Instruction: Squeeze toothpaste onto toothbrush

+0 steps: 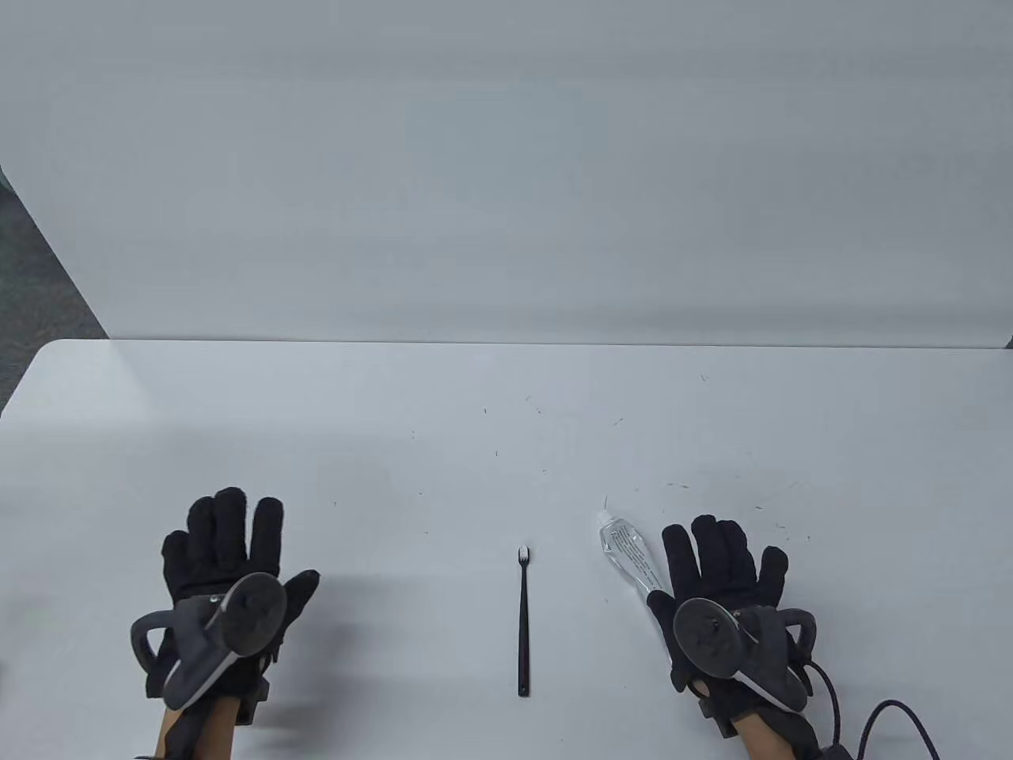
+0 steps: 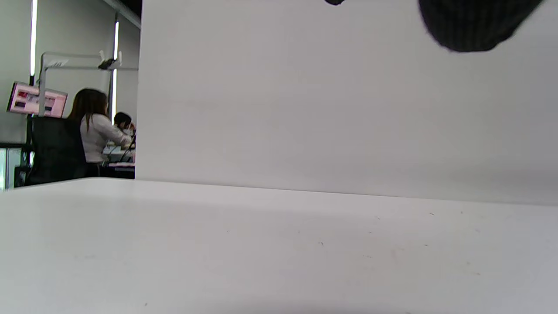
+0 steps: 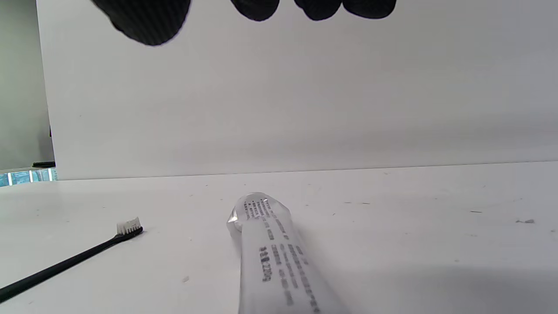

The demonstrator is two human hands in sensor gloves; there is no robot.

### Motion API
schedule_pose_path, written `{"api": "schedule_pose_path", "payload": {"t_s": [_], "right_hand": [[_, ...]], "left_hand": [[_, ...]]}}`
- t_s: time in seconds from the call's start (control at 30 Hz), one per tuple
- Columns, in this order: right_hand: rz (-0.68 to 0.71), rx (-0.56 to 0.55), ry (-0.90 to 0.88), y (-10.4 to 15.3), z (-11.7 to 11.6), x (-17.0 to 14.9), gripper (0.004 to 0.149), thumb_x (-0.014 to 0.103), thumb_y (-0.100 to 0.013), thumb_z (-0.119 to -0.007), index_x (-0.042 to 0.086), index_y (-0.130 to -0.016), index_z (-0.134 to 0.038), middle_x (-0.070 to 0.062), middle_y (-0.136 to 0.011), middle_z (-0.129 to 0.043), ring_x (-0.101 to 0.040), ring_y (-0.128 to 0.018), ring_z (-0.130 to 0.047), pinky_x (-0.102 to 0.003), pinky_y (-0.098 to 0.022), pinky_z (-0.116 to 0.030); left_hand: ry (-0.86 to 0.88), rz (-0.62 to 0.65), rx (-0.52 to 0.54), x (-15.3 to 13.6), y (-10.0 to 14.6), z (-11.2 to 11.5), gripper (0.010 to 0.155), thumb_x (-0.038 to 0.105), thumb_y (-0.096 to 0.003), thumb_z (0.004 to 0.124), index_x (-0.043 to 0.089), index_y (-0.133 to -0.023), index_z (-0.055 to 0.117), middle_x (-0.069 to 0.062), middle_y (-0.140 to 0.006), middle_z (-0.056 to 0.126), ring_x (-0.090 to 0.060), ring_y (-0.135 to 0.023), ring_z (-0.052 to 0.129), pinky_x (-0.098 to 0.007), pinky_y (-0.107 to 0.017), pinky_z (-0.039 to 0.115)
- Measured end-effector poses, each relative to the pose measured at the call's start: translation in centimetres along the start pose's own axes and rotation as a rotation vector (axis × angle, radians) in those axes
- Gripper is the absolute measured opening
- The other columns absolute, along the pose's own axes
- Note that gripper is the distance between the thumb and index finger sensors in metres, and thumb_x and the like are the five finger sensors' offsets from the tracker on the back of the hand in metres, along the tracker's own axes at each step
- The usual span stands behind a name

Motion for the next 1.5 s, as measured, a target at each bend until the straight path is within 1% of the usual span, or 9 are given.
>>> {"api": "schedule_pose_path", "payload": {"t_s": [0.07,0.17,0.67,0.87,1.0,1.1,1.2,1.4,1.5], "right_hand": [[-0.001,0.013,0.007,-0.1,-0.3,0.0,0.073,0.047,-0.044,-0.065,0.017,-0.106,-0.041,-0.017,-0.112,-0.038,-0.052,-0.102,-0.043,-0.085,-0.059,-0.033],[0.002,0.026,0.021,-0.1,-0.6,0.1,0.073,0.047,-0.044,-0.065,0.018,-0.106,-0.041,-0.017,-0.112,-0.038,-0.052,-0.102,-0.043,-0.085,-0.059,-0.033],[-0.004,0.034,0.023,0.0,-0.8,0.4,0.073,0.046,-0.044,-0.067,0.017,-0.105,-0.042,-0.017,-0.112,-0.040,-0.052,-0.101,-0.046,-0.085,-0.059,-0.035],[-0.179,0.043,-0.047,-1.2,-1.0,-0.9,0.074,0.045,-0.040,-0.079,0.012,-0.102,-0.055,-0.018,-0.106,-0.056,-0.051,-0.092,-0.066,-0.076,-0.059,-0.057],[-0.291,0.206,-0.093,-3.0,-3.7,-1.5,0.074,0.046,-0.040,-0.080,0.009,-0.100,-0.058,-0.020,-0.103,-0.059,-0.050,-0.085,-0.072,-0.069,-0.055,-0.066],[-0.353,0.356,-0.131,-3.9,-6.4,-1.6,0.076,0.049,-0.041,-0.080,0.009,-0.101,-0.057,-0.022,-0.104,-0.052,-0.048,-0.085,-0.070,-0.068,-0.055,-0.066],[-0.430,0.506,-0.074,-4.4,-9.3,-1.5,0.076,0.051,-0.042,-0.078,0.009,-0.101,-0.055,-0.022,-0.106,-0.045,-0.046,-0.086,-0.067,-0.066,-0.057,-0.064],[-0.541,0.515,-0.005,-5.0,-11.1,-1.8,0.064,0.044,-0.047,-0.076,0.009,-0.097,-0.056,-0.022,-0.104,-0.048,-0.046,-0.083,-0.070,-0.062,-0.054,-0.068],[-0.548,0.471,0.017,-5.3,-11.1,-1.6,0.059,0.041,-0.046,-0.077,0.006,-0.091,-0.062,-0.021,-0.100,-0.055,-0.047,-0.079,-0.072,-0.060,-0.051,-0.070]], "left_hand": [[-0.002,-0.024,-0.045,-0.8,-0.3,1.2,0.092,0.068,-0.0367,0.072,0.038,-0.112,0.028,-0.006,-0.120,0.008,-0.040,-0.114,0.013,-0.071,-0.079,0.026],[-0.056,0.001,-0.104,-0.1,-0.4,2.7,0.093,0.069,-0.0361,0.072,0.038,-0.111,0.027,-0.006,-0.119,0.007,-0.040,-0.114,0.013,-0.071,-0.079,0.026],[-0.070,0.065,-0.088,2.0,0.0,2.3,0.092,0.069,-0.0367,0.071,0.039,-0.112,0.028,-0.006,-0.120,0.007,-0.040,-0.114,0.013,-0.071,-0.079,0.026],[-0.074,0.105,-0.094,3.1,0.1,2.1,0.091,0.068,-0.0370,0.072,0.038,-0.112,0.030,-0.007,-0.120,0.009,-0.040,-0.114,0.015,-0.071,-0.079,0.028],[-0.070,0.129,-0.090,3.8,0.4,1.8,0.090,0.068,-0.0378,0.072,0.038,-0.112,0.031,-0.008,-0.120,0.010,-0.040,-0.114,0.016,-0.071,-0.079,0.029],[-0.069,0.142,-0.088,4.2,0.5,1.7,0.089,0.067,-0.0383,0.072,0.037,-0.112,0.032,-0.008,-0.120,0.011,-0.041,-0.114,0.017,-0.071,-0.079,0.029],[-0.071,0.158,-0.093,4.6,0.6,1.8,0.088,0.067,-0.0383,0.072,0.037,-0.112,0.033,-0.008,-0.120,0.012,-0.041,-0.114,0.018,-0.071,-0.079,0.030],[-0.065,0.170,-0.106,5.0,0.7,1.9,0.088,0.066,-0.0390,0.072,0.037,-0.112,0.034,-0.009,-0.120,0.012,-0.041,-0.114,0.019,-0.071,-0.079,0.031],[-0.067,0.174,-0.112,5.1,0.8,2.1,0.088,0.066,-0.0391,0.072,0.037,-0.112,0.034,-0.009,-0.120,0.012,-0.041,-0.114,0.019,-0.071,-0.079,0.031]]}}
Point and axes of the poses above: the tracker on the back of each hand, its own x axis roughly to the thumb side, its own y axis roughly from the fingertips to the wrist, z = x × y, the point moved 5 cm from there along -y, roughly from the wrist to the fingertips
